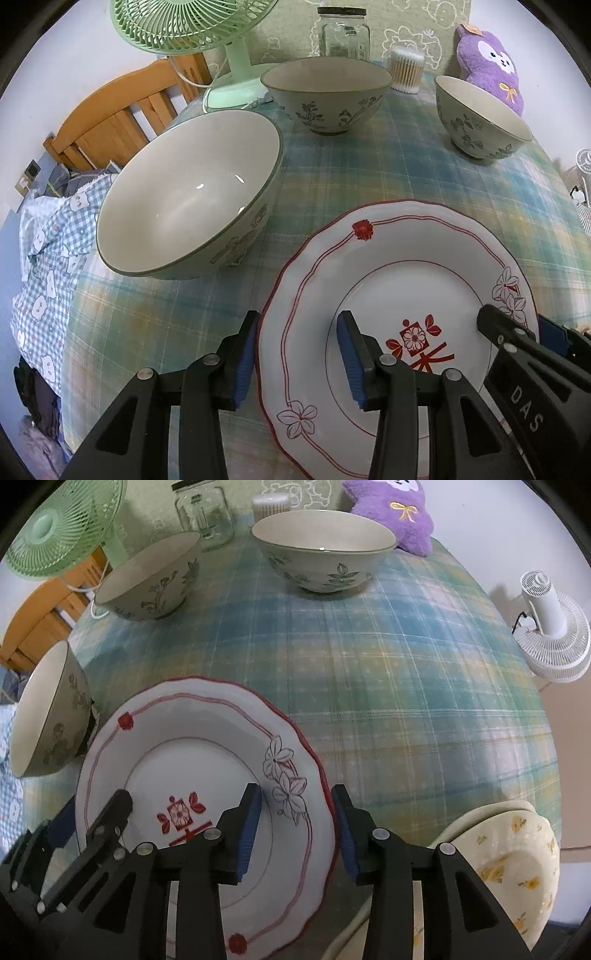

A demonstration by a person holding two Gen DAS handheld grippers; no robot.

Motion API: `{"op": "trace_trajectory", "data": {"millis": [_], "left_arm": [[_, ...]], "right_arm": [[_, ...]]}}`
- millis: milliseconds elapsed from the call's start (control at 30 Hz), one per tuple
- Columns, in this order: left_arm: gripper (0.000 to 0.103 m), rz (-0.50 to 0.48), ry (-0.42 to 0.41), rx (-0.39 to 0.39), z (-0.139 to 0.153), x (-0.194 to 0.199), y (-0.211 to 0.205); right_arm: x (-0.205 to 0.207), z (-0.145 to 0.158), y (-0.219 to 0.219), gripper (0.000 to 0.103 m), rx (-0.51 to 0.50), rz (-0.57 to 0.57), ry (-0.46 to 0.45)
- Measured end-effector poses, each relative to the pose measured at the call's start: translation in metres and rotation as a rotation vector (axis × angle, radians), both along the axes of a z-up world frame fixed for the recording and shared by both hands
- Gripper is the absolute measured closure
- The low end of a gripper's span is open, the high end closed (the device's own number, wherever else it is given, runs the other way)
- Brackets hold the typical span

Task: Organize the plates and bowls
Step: 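Lift the red-rimmed plate and carry it toward the yellow plate stack, then lower the red-rimmed plate onto the yellow plate stack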

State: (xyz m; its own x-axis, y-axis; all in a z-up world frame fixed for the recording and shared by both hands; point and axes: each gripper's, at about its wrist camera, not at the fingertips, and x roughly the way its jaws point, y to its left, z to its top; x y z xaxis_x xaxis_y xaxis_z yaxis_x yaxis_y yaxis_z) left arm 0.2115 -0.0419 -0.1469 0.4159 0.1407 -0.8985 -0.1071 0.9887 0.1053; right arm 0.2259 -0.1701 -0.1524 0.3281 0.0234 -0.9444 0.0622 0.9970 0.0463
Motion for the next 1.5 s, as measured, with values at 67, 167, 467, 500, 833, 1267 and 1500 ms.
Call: {"op": "trace_trajectory", "data": {"millis": [67,167,467,500,833,1267,1500], "left_arm": [[0.06,-0.009,-0.005,0.006,0.0,-0.001,0.0],[0.061,-0.018,-0.003,-0.01,0.002,-0.003,0.003],[0.061,-0.058,-0.017,-0.027,0.023,-0.018,0.0],[0.061,-0.071,-0.022,-0.028,0.027,-0.02,-0.002],[0.061,-0.145,-0.075,-0.045,0.058,-0.043,-0.04],[0.06,-0.218,-0.069,-0.038,0.063,-0.07,-0.104],[0.06,-0.251,-0.036,-0.037,0.05,-0.086,-0.142]], "right_arm": [[0.0,0.001,0.002,0.059,-0.019,0.002,-0.004],[0.0,0.005,0.004,0.061,-0.037,0.012,-0.012],[-0.017,0.033,0.005,0.062,-0.078,-0.015,-0.056],[-0.02,0.036,0.004,0.062,-0.08,-0.024,-0.06],[-0.051,0.069,-0.033,0.062,-0.087,-0.094,-0.103],[-0.095,0.075,-0.1,0.062,-0.104,-0.137,-0.115],[-0.112,0.062,-0.137,0.062,-0.11,-0.16,-0.079]]}}
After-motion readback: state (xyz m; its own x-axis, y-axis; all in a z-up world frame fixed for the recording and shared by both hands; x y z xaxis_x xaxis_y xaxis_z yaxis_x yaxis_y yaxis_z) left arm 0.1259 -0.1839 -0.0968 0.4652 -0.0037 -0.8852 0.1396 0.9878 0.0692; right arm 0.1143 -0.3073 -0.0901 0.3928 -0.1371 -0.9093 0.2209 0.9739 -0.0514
